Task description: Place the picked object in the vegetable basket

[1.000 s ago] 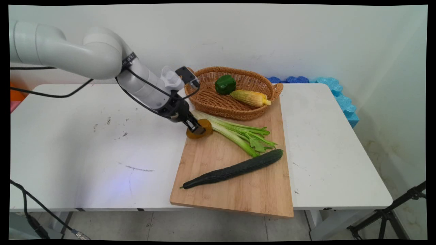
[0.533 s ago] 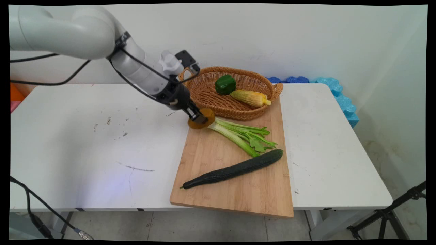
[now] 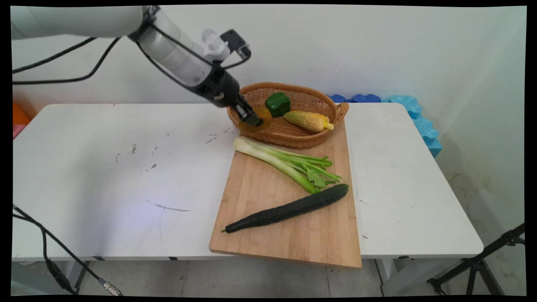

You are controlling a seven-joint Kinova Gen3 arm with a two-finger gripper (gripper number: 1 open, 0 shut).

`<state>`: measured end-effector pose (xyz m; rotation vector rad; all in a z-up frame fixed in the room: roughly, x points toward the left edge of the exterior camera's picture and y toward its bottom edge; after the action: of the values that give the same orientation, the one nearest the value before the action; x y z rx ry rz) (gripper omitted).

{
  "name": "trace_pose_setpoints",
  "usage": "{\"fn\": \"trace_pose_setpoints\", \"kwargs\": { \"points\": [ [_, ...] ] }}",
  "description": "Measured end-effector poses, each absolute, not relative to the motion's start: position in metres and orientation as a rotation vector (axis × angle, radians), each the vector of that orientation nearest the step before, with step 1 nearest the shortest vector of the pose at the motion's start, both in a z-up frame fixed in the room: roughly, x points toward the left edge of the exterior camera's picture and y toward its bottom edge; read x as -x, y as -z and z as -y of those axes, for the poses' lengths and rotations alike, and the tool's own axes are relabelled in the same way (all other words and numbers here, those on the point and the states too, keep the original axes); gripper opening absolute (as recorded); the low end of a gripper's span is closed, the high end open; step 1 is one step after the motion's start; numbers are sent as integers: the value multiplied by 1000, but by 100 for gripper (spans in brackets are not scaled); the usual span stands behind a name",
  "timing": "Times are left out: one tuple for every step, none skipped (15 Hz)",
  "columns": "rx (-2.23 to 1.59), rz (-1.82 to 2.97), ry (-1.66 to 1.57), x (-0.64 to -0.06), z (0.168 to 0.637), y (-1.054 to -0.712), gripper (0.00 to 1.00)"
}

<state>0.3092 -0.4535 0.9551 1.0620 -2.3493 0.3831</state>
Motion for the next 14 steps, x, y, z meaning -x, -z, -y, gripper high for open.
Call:
{"fn": "trace_pose_setpoints", "kwargs": {
  "points": [
    [-1060, 2344, -396, -310, 460, -959, 0],
    [-1059, 2341, -403, -310, 464, -962, 0],
    [-1057, 2335, -415, -310, 470, -965, 0],
    [-1057, 2327, -429, -310, 479, -968, 0],
    [-1058, 2317, -443, -310, 487, -970, 0],
    [-1059, 2310, -455, -309, 495, -971, 0],
    [-1060, 2304, -463, -308, 500, -971, 0],
    [-1060, 2299, -474, -306, 508, -971, 0],
    [-1059, 2295, -481, -305, 513, -970, 0],
    [-1058, 2289, -490, -303, 521, -969, 0],
    [-1054, 2285, -499, -300, 531, -966, 0],
    [-1048, 2283, -505, -296, 540, -962, 0],
    [-1039, 2284, -511, -293, 549, -958, 0],
    [-1033, 2285, -515, -291, 554, -955, 0]
  ]
}}
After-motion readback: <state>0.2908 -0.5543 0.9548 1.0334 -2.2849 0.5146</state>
